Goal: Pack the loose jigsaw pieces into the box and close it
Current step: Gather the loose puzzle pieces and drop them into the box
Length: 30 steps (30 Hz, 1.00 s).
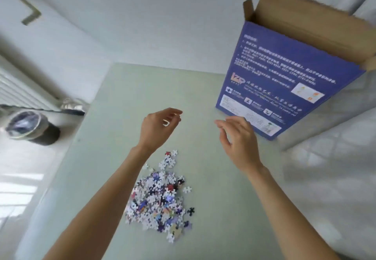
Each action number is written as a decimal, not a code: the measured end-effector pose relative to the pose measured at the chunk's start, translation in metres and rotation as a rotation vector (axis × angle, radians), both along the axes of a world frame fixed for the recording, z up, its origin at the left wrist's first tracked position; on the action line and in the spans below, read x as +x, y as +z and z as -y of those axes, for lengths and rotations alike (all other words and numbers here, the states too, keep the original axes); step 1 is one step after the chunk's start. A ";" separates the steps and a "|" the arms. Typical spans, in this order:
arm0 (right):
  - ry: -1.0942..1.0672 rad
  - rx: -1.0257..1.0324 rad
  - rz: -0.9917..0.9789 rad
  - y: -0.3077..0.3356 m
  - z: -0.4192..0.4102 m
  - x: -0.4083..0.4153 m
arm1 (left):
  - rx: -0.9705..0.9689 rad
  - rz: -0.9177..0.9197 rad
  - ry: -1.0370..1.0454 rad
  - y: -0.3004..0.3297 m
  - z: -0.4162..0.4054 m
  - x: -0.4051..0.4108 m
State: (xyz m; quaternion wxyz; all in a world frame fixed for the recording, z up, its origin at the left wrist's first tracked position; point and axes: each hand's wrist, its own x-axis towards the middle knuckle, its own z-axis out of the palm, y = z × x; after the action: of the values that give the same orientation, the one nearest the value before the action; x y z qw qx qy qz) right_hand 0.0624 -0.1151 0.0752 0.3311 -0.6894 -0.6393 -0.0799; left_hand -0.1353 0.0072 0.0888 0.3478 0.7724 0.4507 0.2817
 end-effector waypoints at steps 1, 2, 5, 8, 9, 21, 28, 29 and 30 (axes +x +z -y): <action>0.026 -0.096 -0.036 -0.019 0.005 -0.018 | -0.052 -0.066 0.046 -0.017 0.007 -0.026; 0.055 -0.198 -0.071 -0.035 0.009 -0.031 | -0.090 -0.140 0.073 -0.030 0.014 -0.046; 0.152 -0.590 -0.151 -0.073 0.025 -0.071 | -0.198 -0.418 0.068 -0.073 0.040 -0.104; 0.179 -0.898 -0.217 -0.099 0.042 -0.103 | -0.283 -0.665 0.050 -0.110 0.064 -0.144; 0.146 -0.951 -0.234 -0.107 0.045 -0.112 | -0.314 -0.695 0.085 -0.119 0.070 -0.155; 0.028 -1.094 -0.145 -0.144 0.032 -0.215 | -0.404 -0.643 -0.053 -0.157 0.110 -0.172; 0.019 -0.973 -0.154 -0.140 0.031 -0.222 | -0.262 -0.627 -0.112 -0.164 0.109 -0.166; 0.017 -0.966 -0.141 -0.139 0.030 -0.221 | -0.255 -0.600 -0.115 -0.165 0.108 -0.166; 0.020 -0.968 -0.126 -0.140 0.028 -0.221 | -0.252 -0.572 -0.117 -0.166 0.107 -0.167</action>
State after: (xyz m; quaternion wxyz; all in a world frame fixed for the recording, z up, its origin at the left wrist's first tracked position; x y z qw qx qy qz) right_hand -0.1587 -0.1431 -0.0650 0.0114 -0.7616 -0.5884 0.2713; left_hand -0.3023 -0.0998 -0.0767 0.3154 0.7957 0.5164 -0.0256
